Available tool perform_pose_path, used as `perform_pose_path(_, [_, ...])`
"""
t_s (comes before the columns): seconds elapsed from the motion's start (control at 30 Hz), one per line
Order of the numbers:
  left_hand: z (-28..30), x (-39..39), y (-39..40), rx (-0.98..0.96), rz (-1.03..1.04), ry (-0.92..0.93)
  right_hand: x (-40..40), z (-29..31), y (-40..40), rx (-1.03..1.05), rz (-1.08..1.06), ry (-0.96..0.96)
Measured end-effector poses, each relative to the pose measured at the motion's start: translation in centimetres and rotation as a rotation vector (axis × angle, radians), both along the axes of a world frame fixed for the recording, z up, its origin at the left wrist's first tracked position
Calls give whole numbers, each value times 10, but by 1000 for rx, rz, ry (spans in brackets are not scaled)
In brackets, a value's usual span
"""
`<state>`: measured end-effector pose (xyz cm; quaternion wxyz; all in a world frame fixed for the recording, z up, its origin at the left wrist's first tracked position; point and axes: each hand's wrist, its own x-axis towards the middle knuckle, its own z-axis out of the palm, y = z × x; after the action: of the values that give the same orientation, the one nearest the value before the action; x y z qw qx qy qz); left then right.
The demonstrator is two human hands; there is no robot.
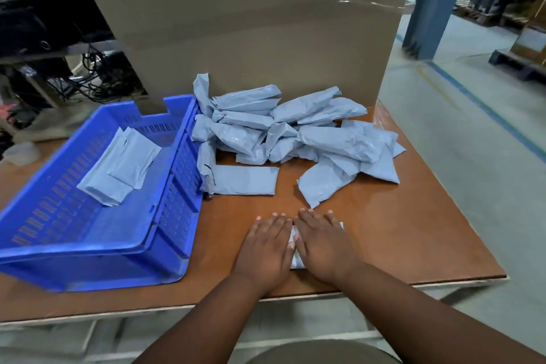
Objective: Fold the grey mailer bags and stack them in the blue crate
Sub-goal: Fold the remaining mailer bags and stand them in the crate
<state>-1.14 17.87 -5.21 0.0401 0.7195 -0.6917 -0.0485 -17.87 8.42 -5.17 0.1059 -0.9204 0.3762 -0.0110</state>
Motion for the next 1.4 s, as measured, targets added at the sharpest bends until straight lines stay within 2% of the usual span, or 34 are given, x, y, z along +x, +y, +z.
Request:
perform_pose_path(0.17, [-20,38,18,47,115,114,-40,-13,-27,76,-76,37])
perform_pose_path(0.27, [-24,60,34,53,177,95,-68,-12,-34,88,-100,40])
perform_pose_path(0.37, [-13,70,42,32,215,163,-80,-1,-36,107,-177,-38])
perform_pose_path(0.43, [0,63,36,-78,197,202,-73,11,-30,19,-189,-155])
perform_pose_path(0.5, [12,44,20,-163,114,198,-47,26,-16,-80,-110,-259])
perform_pose_path(0.63, [18,3,-17,-126,-9,221,13,18,1,19,19,-320])
perform_pose_path(0.7, [7,6,-17,-57,-5,189,19,-1,3,35,22,-289])
perform_pose_path(0.83, [-18,39,1,2,-13,108,-8,-11,2,-90,17,-130])
perform_pose_path(0.97, [-25,64,19,44,7,126,-35,-14,-8,72,-15,-170])
perform_pose_path(1.1, [-12,78,25,115,-7,173,-50,-7,-11,134,-5,-193])
perform_pose_path(1.2, [6,73,23,74,-41,160,-45,12,-13,191,-9,-214])
perform_pose_path(1.3, [20,59,17,58,-45,117,-39,25,-15,192,-20,-140])
perform_pose_path(1.4, [26,52,11,56,-1,161,-36,28,-16,202,-49,-85])
